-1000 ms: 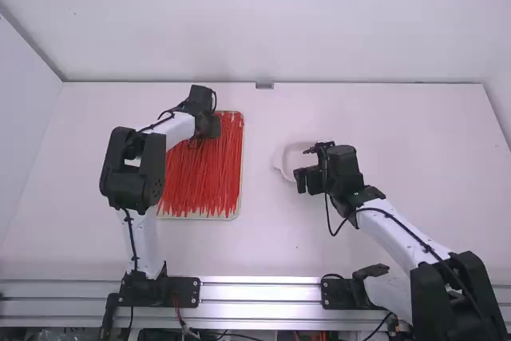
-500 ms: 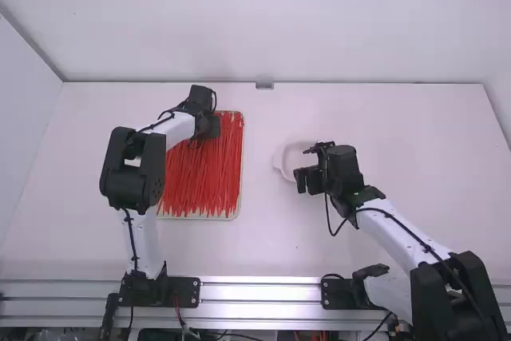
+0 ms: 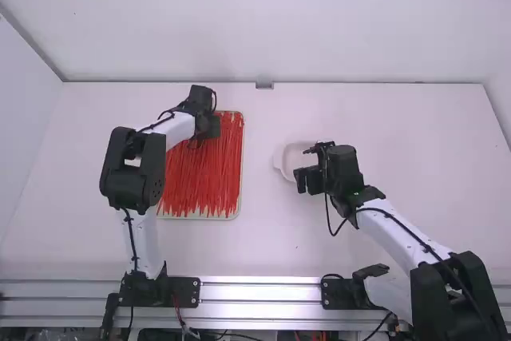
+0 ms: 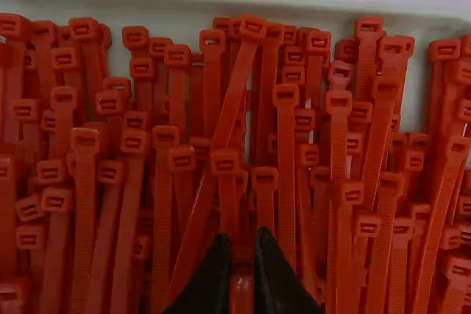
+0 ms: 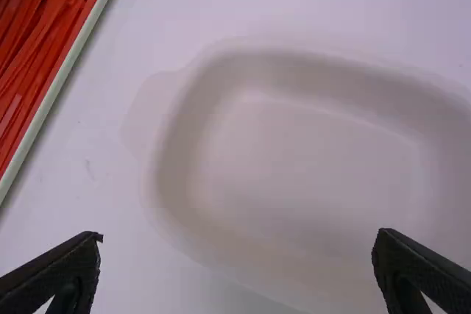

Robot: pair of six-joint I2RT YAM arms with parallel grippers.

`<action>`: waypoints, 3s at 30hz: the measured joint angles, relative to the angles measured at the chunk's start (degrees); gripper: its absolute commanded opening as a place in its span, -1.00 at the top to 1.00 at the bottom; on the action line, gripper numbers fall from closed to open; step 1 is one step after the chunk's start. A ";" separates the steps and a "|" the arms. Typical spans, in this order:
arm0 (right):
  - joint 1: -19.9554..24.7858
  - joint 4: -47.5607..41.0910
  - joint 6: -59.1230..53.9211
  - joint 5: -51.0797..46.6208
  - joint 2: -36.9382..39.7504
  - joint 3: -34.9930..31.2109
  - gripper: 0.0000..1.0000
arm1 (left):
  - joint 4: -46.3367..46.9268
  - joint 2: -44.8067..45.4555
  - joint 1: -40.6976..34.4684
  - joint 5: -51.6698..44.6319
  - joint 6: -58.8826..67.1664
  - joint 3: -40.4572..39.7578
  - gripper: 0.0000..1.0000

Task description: Fasten the cable tie

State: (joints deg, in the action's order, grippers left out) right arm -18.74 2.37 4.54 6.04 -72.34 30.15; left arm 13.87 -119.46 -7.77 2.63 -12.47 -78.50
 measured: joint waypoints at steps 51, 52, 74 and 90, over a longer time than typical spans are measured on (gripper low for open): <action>2.10 0.46 -0.04 -0.02 0.00 0.00 -0.97 | 44.19 8.26 1.14 6.05 2.60 -55.47 0.96; 2.10 0.52 0.00 -0.02 0.00 0.00 -0.97 | 44.68 9.35 1.14 6.23 2.69 -55.49 0.96; 1.73 1.84 -0.04 -0.04 0.00 0.00 -0.97 | 34.71 24.17 0.92 7.08 3.48 -32.52 0.95; -3.21 9.11 2.56 0.76 0.00 0.00 -0.97 | 5.84 50.82 0.70 4.59 2.97 8.52 0.96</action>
State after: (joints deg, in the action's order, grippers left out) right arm -21.96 11.49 7.09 6.81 -72.34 30.15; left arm 19.70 -68.64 -7.07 7.22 -9.50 -69.97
